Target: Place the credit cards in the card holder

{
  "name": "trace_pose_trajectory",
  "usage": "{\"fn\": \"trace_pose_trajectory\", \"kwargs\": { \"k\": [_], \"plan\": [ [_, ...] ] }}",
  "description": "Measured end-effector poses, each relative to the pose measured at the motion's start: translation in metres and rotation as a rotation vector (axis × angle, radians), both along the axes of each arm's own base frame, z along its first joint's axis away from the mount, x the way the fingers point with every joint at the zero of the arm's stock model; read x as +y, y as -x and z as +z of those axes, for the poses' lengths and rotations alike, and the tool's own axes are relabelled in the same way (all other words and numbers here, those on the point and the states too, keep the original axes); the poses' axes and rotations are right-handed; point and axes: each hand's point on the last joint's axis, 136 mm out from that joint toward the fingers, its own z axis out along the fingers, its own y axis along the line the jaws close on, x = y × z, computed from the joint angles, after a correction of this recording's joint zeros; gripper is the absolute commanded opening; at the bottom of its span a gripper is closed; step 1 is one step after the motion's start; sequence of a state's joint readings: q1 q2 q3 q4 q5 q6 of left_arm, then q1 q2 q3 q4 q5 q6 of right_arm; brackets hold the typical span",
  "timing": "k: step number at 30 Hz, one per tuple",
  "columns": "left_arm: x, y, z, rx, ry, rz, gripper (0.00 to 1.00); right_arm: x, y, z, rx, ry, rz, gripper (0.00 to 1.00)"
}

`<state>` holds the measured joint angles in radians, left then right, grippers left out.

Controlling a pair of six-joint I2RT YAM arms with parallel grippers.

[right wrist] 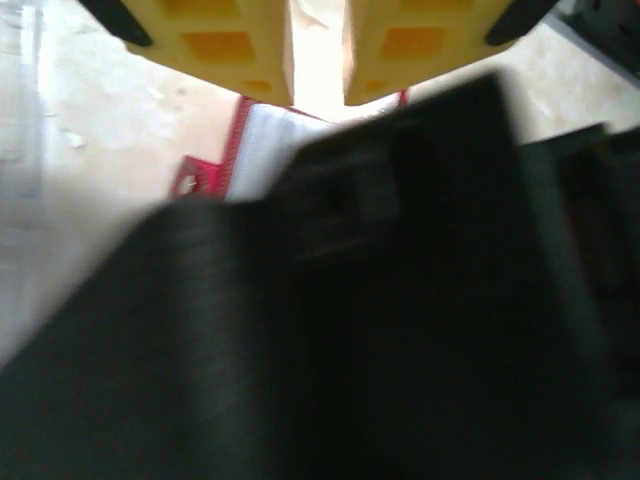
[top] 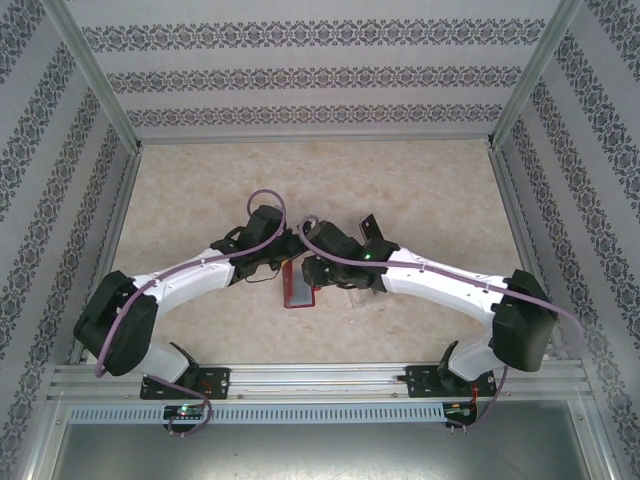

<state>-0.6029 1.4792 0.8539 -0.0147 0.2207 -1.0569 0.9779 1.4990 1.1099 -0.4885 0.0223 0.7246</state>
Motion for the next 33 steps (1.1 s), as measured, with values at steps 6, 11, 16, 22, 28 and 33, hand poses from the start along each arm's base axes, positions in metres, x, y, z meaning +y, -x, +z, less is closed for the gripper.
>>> {"fn": "trace_pose_trajectory", "kwargs": {
  "k": [6,11,16,22,28,33],
  "plan": [
    [-0.001,-0.001,-0.014,0.031,-0.019,0.002,1.00,0.025,0.015,-0.004,-0.006,-0.046,0.051,0.10],
    [-0.004,0.001,-0.019,0.042,-0.025,-0.007,1.00,0.039,0.021,-0.010,-0.016,-0.088,0.067,0.05],
    [-0.004,0.003,-0.032,0.070,-0.049,0.001,1.00,0.046,0.012,-0.032,-0.041,-0.097,0.044,0.01],
    [0.004,0.007,-0.046,0.110,-0.091,0.021,1.00,0.049,0.000,-0.049,-0.093,-0.141,0.004,0.00],
    [0.014,0.009,-0.055,0.145,-0.158,0.049,1.00,0.056,-0.005,-0.059,-0.125,-0.199,0.002,0.00],
    [0.017,0.005,-0.049,0.158,-0.203,0.053,1.00,0.057,-0.012,-0.050,-0.150,-0.257,-0.006,0.09]
  ]
}}
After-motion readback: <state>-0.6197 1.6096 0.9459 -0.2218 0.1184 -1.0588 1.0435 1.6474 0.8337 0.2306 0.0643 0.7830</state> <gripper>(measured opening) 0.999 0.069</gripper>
